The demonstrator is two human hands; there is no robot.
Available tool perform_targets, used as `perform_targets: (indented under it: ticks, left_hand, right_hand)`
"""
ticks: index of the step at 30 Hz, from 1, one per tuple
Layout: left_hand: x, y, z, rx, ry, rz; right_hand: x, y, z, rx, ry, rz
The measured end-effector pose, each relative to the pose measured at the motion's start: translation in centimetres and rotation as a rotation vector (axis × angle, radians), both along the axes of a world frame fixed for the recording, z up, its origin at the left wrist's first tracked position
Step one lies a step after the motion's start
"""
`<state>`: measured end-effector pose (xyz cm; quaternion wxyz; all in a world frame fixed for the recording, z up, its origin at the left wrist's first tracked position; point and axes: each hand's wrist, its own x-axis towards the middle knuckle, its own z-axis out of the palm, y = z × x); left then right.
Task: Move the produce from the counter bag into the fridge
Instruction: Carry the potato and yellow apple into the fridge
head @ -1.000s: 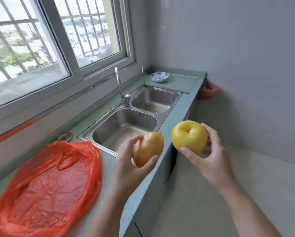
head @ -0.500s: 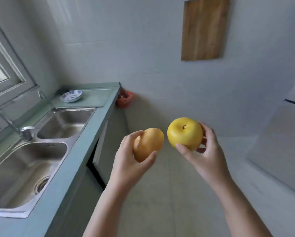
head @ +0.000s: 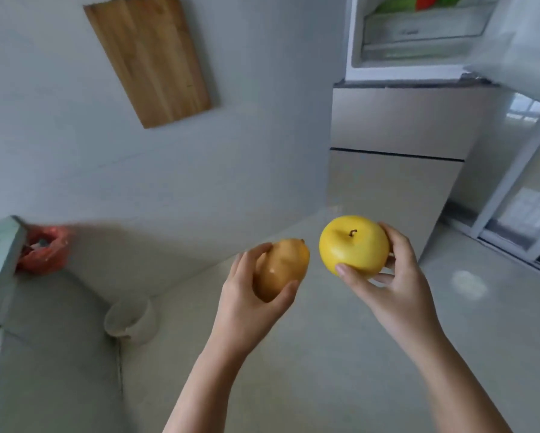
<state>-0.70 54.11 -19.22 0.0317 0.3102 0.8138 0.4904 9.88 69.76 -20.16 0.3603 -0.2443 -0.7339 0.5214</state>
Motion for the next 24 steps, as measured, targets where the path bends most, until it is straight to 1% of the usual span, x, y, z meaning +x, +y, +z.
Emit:
perform_targets:
  ticks: [6, 15, 18, 24]
  left_hand:
    - [-4.7, 7.7, -0.5, 0.022, -0.004, -0.181]
    - [-17.2, 18.1, 1.7, 0.097, 0.025, -0.326]
    - [-21.3, 21.2, 1.9, 0.099, 0.028, -0.373]
    - [-25.6, 26.6, 1.8, 0.122, -0.017, -0.438]
  right_hand:
    - [-2.2, 5.9, -0.4, -0.021, -0.015, -0.152]
    - [-12.8, 13.7, 2.4, -0.007, 0.018, -0.269]
    - [-15.7, 16.0, 2.3, 0.021, 0.013, -0.346]
    - [-18.6, 20.0, 2.4, 0.015, -0.01, -0.442]
